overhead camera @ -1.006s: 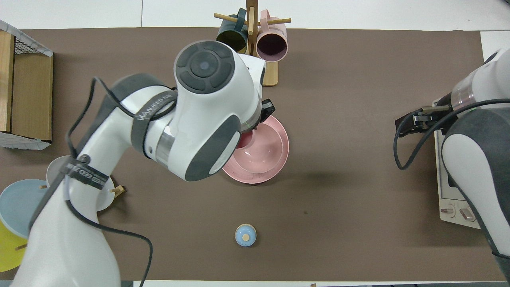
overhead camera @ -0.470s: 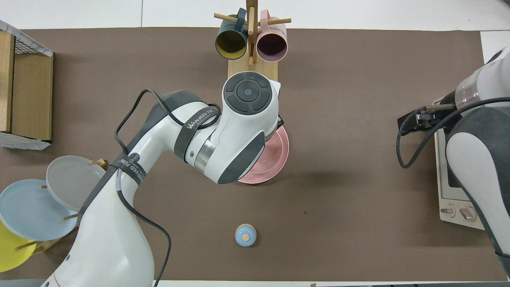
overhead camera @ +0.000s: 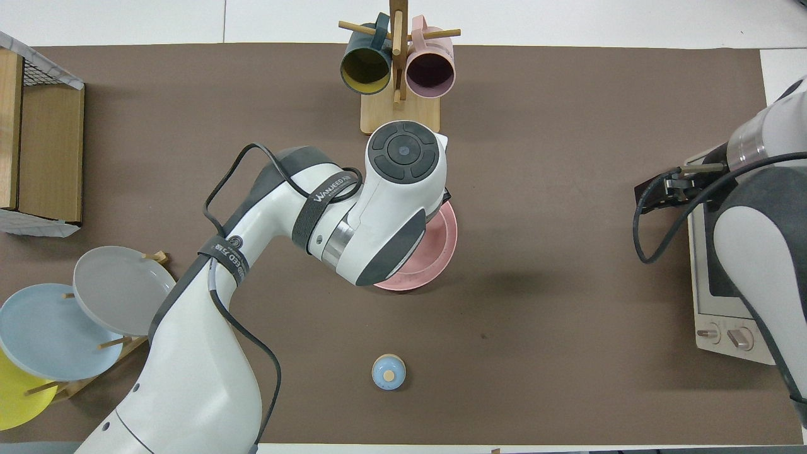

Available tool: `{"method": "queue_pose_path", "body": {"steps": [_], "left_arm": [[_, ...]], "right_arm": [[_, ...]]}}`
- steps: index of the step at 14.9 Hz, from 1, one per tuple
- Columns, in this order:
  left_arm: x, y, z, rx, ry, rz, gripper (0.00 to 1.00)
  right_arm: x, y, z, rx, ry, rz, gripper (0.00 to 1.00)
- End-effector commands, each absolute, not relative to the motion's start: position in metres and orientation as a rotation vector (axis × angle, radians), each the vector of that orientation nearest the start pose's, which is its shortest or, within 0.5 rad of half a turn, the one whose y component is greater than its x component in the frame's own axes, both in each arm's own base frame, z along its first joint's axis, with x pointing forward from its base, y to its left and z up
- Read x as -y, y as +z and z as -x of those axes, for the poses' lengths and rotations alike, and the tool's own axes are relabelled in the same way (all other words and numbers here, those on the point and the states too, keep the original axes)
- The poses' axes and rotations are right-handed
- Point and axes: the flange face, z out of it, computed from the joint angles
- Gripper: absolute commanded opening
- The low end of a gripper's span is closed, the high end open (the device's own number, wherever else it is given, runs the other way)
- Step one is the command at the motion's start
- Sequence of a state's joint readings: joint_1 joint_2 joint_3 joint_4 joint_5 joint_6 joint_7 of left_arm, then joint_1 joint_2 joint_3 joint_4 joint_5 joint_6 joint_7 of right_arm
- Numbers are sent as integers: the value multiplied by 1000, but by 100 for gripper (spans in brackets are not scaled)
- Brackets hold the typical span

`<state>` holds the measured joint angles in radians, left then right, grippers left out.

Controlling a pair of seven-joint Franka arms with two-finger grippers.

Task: Organize tableware
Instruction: 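Carry the pink cup with the left gripper and lower it into the bowl, then open the left gripper and withdraw it from the stacked cup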

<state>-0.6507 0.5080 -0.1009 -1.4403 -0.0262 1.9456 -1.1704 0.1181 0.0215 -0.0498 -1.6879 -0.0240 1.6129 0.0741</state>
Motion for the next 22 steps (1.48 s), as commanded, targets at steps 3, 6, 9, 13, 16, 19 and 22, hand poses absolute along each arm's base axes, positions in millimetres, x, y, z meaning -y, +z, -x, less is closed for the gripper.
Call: {"method": "queue_pose_path", "body": {"steps": [3,6,9,13,16,19,22], "left_arm": [[471,388,-514,684,36,3084,71],[472,395,-511,669,37,3077,100],[432,455,-524,687,-1,3092,100],[336,553,-540,722,-37,3096,100],[227,613,-550,655,-31,3119,100],[125,642,-548,439,26,3166,100],[72,643,-542,233,74,3178,100]], "right_arm": [[-27,568,-555,-10,142,3144,100],[7,594,-551,-111,120,3121,100],[16,624,-544,-133,132,3123,100],[28,631,-544,-173,103,3120,100],[29,629,-543,-180,124,3116,100],[24,629,-542,-151,137,3129,100],[18,632,-544,-106,113,3137,100]]}}
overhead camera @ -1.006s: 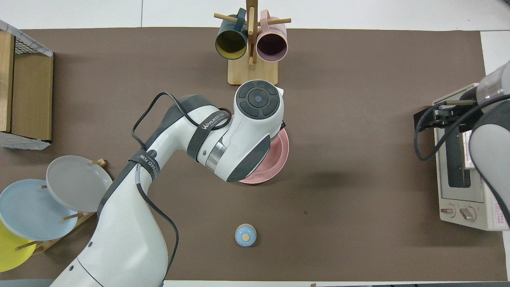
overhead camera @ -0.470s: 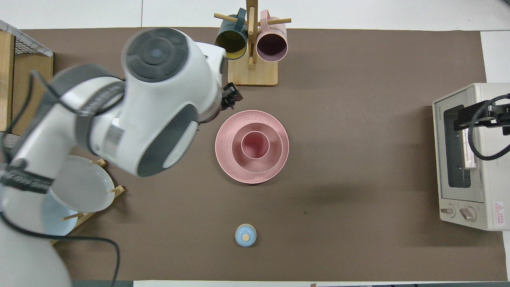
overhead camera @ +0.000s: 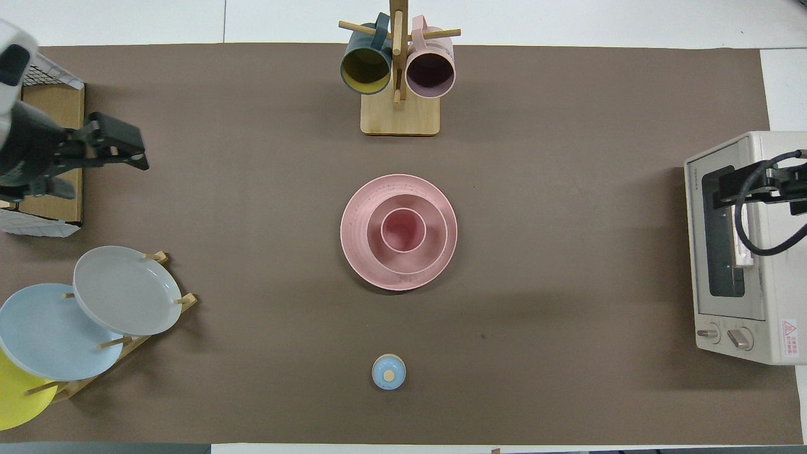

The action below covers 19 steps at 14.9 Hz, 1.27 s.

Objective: Organize tableware

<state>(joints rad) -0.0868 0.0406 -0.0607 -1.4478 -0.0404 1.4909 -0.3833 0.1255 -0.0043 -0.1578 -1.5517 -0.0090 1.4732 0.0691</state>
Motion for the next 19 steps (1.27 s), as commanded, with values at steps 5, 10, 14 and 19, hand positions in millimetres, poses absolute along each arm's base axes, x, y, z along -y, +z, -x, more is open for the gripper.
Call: {"method": "queue_pose_path", "body": {"steps": [5,10,14,19], "left_arm": [[74,617,-526,108,31,3183,100],[89,631,-526,35,37,3111,100],[81,634,-503,21,163,3088,100],[68,620,-502,49,144,3127,100]], "right_arm": [[26,632,-541,-129,125,3133,100],[34,633,-535,-160,132,3126,100],[26,633,-535,-138,135,3123,100],[30,633,-535,-149,134,3121,100]]}}
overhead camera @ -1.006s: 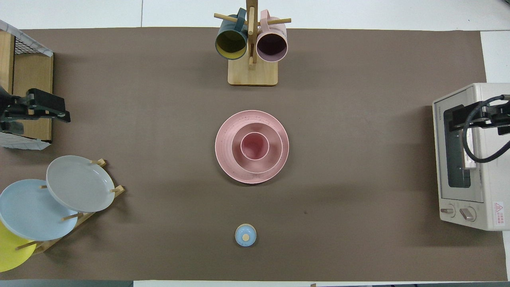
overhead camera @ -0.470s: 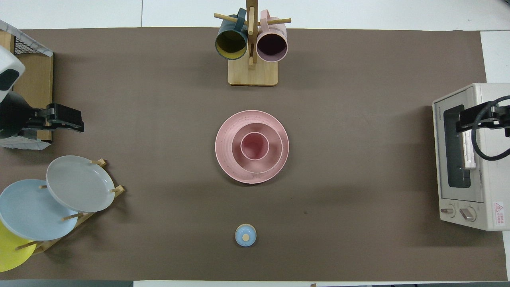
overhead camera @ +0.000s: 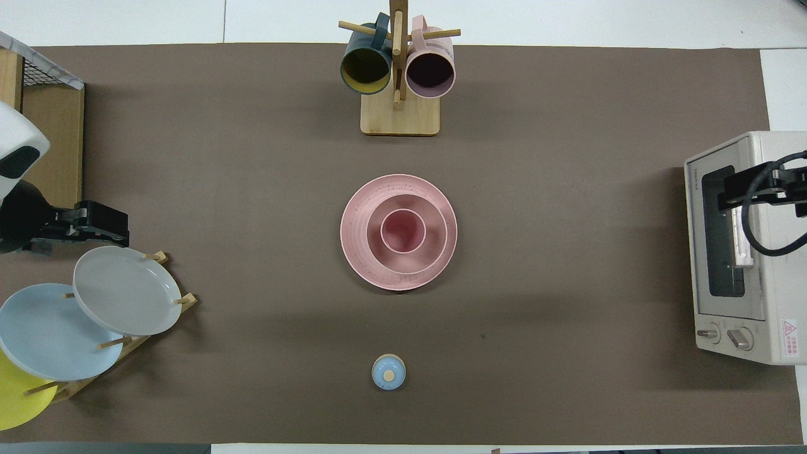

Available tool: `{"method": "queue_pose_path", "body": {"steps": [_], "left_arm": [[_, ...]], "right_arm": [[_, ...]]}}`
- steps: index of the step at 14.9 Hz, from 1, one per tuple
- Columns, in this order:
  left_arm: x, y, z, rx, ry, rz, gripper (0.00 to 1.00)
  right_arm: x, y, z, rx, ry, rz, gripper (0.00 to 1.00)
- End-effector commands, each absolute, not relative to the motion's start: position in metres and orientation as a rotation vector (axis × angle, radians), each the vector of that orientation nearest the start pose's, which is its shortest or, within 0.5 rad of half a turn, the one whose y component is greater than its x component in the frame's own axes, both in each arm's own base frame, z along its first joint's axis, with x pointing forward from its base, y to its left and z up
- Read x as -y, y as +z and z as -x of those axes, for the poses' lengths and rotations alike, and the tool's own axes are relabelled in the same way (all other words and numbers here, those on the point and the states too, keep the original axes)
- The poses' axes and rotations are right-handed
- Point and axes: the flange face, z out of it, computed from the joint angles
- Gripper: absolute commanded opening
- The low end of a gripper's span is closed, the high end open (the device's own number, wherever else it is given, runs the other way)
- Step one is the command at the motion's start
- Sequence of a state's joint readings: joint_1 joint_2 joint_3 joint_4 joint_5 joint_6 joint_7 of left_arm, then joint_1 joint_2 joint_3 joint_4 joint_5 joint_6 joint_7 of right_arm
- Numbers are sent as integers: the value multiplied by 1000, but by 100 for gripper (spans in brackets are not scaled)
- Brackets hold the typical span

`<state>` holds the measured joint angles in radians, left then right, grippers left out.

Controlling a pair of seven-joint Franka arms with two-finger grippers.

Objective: Organize tableware

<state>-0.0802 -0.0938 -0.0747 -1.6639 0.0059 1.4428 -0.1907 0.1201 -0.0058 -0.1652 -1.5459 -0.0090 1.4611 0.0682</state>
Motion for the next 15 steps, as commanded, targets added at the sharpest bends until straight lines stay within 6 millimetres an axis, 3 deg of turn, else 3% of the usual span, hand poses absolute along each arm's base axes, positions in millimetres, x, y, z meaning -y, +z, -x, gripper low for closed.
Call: {"method": "queue_pose_path", "body": {"steps": [1,3,9,15], "left_arm": [[61,625,-510,44,92,3146,100],[52,636,-519,50,49,3168,100],[55,636,-521,-69,23,3170,100],[56,636,-518,-74,26,3169,100]], "right_arm": [[30,633,-535,-149,134,3121,100],[29,633,-535,-147,135,3122,100],[30,633,-535,-150,135,3122,100],[30,633,-535,-149,134,3121,100]]}}
